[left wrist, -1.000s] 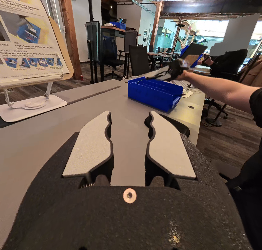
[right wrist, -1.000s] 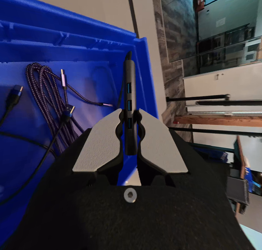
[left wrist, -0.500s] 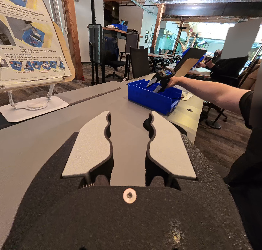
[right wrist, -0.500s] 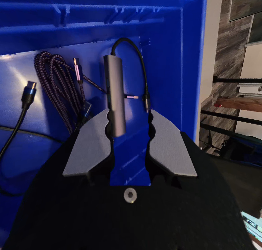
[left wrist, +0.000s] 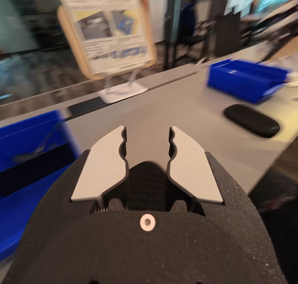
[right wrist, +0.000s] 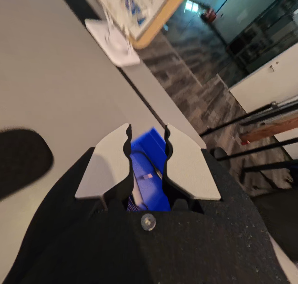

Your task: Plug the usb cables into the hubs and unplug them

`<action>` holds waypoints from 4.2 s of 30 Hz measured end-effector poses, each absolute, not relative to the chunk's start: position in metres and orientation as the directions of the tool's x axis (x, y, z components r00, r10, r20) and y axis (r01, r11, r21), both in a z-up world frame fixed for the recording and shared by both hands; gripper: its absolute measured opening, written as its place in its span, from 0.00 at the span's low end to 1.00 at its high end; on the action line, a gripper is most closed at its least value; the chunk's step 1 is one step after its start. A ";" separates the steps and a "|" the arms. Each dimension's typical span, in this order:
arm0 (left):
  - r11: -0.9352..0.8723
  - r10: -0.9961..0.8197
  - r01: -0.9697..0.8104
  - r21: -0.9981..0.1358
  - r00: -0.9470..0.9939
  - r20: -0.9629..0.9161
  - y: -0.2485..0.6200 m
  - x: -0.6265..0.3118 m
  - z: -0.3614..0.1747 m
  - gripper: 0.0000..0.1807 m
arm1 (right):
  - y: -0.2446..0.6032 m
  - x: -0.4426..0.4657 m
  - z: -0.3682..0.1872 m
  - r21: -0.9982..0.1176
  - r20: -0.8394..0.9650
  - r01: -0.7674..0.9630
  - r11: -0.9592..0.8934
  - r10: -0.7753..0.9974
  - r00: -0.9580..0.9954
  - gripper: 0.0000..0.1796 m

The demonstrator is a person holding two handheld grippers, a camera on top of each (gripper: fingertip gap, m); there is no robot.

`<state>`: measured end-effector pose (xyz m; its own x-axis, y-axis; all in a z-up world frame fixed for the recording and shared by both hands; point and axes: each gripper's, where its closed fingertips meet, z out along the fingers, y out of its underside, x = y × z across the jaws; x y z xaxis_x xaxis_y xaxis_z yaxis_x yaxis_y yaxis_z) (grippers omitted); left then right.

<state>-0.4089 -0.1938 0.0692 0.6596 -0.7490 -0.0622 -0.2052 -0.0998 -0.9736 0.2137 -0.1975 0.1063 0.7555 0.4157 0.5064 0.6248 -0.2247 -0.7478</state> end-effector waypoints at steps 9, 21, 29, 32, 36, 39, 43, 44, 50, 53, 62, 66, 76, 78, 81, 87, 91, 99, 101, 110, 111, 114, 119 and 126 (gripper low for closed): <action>-0.296 -0.649 -0.444 -0.846 0.743 -0.163 -0.086 -0.514 0.045 0.23 | -0.183 0.058 0.114 -0.903 0.304 0.419 -0.094 0.548 0.779 0.16; -0.498 -0.749 -0.618 -0.608 0.660 -0.058 0.067 -0.512 -0.019 0.15 | -0.200 -0.017 0.073 -0.874 0.291 0.463 -0.147 0.605 0.741 0.18; -0.561 -0.794 -0.786 -0.261 0.600 -0.098 0.123 -0.513 -0.109 0.13 | -0.206 0.024 0.076 -0.928 0.183 0.315 -0.201 0.492 0.851 0.18; -0.549 -0.790 -0.776 -0.309 0.603 -0.112 0.142 -0.507 -0.114 0.12 | -0.204 0.034 0.074 -0.936 0.146 0.276 -0.219 0.472 0.869 0.18; -0.579 -0.788 -0.764 -0.285 0.614 -0.045 0.145 -0.507 -0.120 0.13 | -0.200 0.041 0.070 -0.931 0.149 0.281 -0.231 0.463 0.874 0.18; -0.581 -0.790 -0.779 -0.236 0.610 -0.067 0.149 -0.516 -0.127 0.14 | -0.196 0.040 0.069 -0.934 0.144 0.277 -0.227 0.470 0.871 0.18; -0.602 -0.783 -0.773 -0.199 0.620 -0.039 0.150 -0.519 -0.134 0.14 | -0.192 0.039 0.066 -0.931 0.171 0.298 -0.211 0.469 0.866 0.17; -0.603 -0.785 -0.776 -0.185 0.619 -0.035 0.149 -0.521 -0.136 0.14 | -0.191 0.039 0.065 -0.930 0.175 0.302 -0.210 0.470 0.865 0.16; -0.617 -0.780 -0.774 -0.145 0.625 -0.020 0.149 -0.523 -0.145 0.13 | -0.191 0.038 0.064 -0.929 0.172 0.301 -0.213 0.470 0.866 0.16; -0.623 -0.776 -0.768 -0.148 0.631 -0.009 0.149 -0.522 -0.145 0.13 | -0.193 0.039 0.062 -0.930 0.169 0.297 -0.216 0.467 0.868 0.16; -0.606 -0.777 -0.771 -0.196 0.627 -0.059 0.150 -0.524 -0.142 0.09 | -0.201 0.043 0.060 -0.937 0.149 0.274 -0.216 0.462 0.874 0.16; -0.609 -0.752 -0.751 -0.253 0.649 -0.116 0.155 -0.529 -0.127 0.09 | -0.205 0.044 0.060 -0.941 0.144 0.267 -0.209 0.468 0.872 0.16; -0.553 -0.697 -0.711 -0.435 0.680 -0.225 0.144 -0.523 -0.050 0.09 | -0.210 0.038 0.052 -0.960 0.085 0.206 -0.188 0.505 0.859 0.16; -0.539 -0.684 -0.695 -0.475 0.690 -0.234 0.139 -0.517 -0.031 0.09 | -0.208 0.034 0.050 -0.966 0.069 0.187 -0.180 0.516 0.854 0.16; -0.491 -0.682 -0.701 -0.518 0.679 -0.272 0.130 -0.504 -0.005 0.09 | -0.206 0.024 0.049 -0.972 0.041 0.161 -0.172 0.549 0.835 0.16; -0.416 -0.690 -0.715 -0.562 0.651 -0.317 0.108 -0.474 0.043 0.09 | -0.207 0.003 0.045 -0.975 0.036 0.160 -0.154 0.598 0.801 0.16; -0.343 -0.695 -0.745 -0.573 0.611 -0.378 0.093 -0.452 0.075 0.09 | -0.208 -0.011 0.045 -0.978 0.028 0.152 -0.143 0.633 0.773 0.16; -0.194 -0.682 -0.794 -0.577 0.532 -0.502 0.068 -0.408 0.139 0.09 | -0.199 -0.035 0.048 -0.977 0.031 0.167 -0.130 0.691 0.723 0.16; -0.178 -0.678 -0.812 -0.555 0.510 -0.529 0.064 -0.400 0.149 0.09 | -0.195 -0.042 0.051 -0.978 0.032 0.168 -0.124 0.707 0.707 0.16; -0.138 -0.651 -0.847 -0.513 0.468 -0.597 0.047 -0.384 0.170 0.09 | -0.156 -0.102 0.052 -0.980 -0.004 0.154 -0.123 0.796 0.605 0.16; -0.132 -0.650 -0.848 -0.513 0.465 -0.601 0.044 -0.381 0.174 0.09 | -0.147 -0.113 0.054 -0.980 0.001 0.162 -0.116 0.809 0.588 0.16; -0.106 -0.645 -0.858 -0.502 0.443 -0.622 0.035 -0.372 0.188 0.09 | -0.119 -0.144 0.072 -0.985 0.028 0.154 -0.072 0.824 0.565 0.18; -0.043 -0.648 -0.869 -0.494 0.400 -0.648 0.018 -0.347 0.213 0.09 | -0.083 -0.184 0.126 -0.996 0.072 0.090 0.026 0.830 0.553 0.20; 0.081 -0.707 -0.845 -0.528 0.324 -0.628 -0.016 -0.295 0.219 0.09 | -0.052 -0.209 0.192 -0.974 0.213 0.192 0.125 0.799 0.563 0.23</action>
<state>-0.2949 -0.0163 0.2188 0.3244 -0.7074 -0.6279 -0.8453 0.0812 -0.5282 -0.2094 -0.0516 0.1921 0.5627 0.7988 0.2130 0.1916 0.1245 -0.9735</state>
